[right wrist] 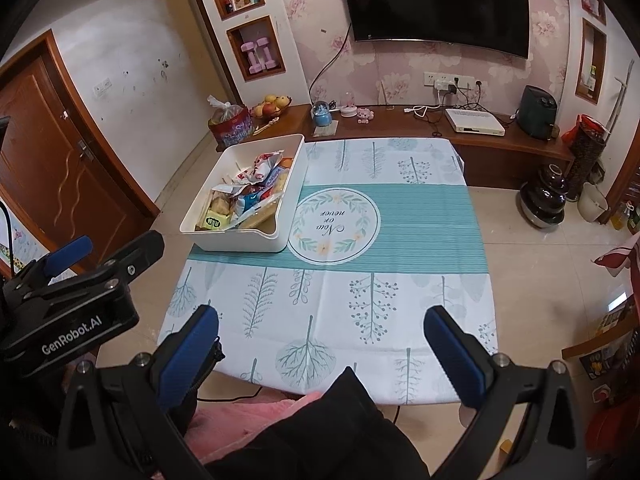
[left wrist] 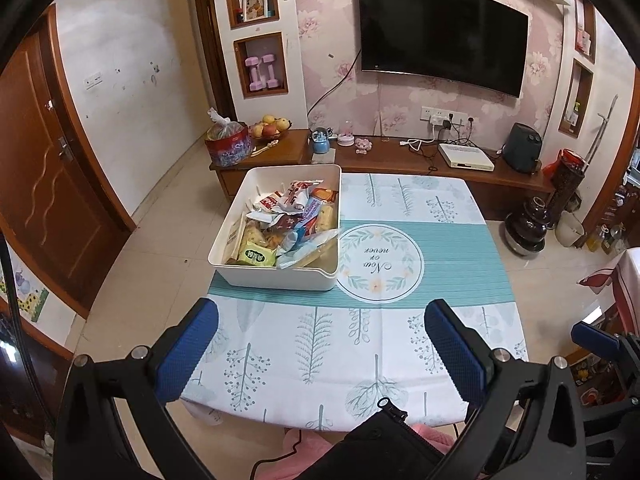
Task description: Organize snacks
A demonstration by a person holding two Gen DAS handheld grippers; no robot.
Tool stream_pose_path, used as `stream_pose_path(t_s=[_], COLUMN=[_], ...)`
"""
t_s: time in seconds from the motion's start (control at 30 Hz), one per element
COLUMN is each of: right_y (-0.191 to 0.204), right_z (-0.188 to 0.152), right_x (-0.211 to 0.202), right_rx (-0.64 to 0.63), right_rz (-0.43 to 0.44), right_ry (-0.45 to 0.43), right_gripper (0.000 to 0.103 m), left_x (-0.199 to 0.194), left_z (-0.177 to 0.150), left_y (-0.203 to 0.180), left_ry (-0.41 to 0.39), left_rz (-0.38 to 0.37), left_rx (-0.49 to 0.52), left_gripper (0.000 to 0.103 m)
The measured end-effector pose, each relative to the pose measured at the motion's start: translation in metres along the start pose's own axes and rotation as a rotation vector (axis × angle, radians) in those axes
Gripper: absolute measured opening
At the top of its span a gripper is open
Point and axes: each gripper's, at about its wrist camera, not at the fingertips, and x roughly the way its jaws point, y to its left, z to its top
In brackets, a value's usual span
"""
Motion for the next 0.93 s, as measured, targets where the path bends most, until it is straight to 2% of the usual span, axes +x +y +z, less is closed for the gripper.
stream_pose_path(t_s=[0.93], right_y=[-0.009], right_z=[-0.006], right_x=[0.008], right_rx=[0.01], right_rz=[0.011], right_ry=[0.049], right_gripper=[0.103], left_x=[0.005], left_z=[-0.003], left_y=[-0.018], left_ry=[0.018], left_rz=[-0.021], left_rx=[0.023], left_gripper=[0.103])
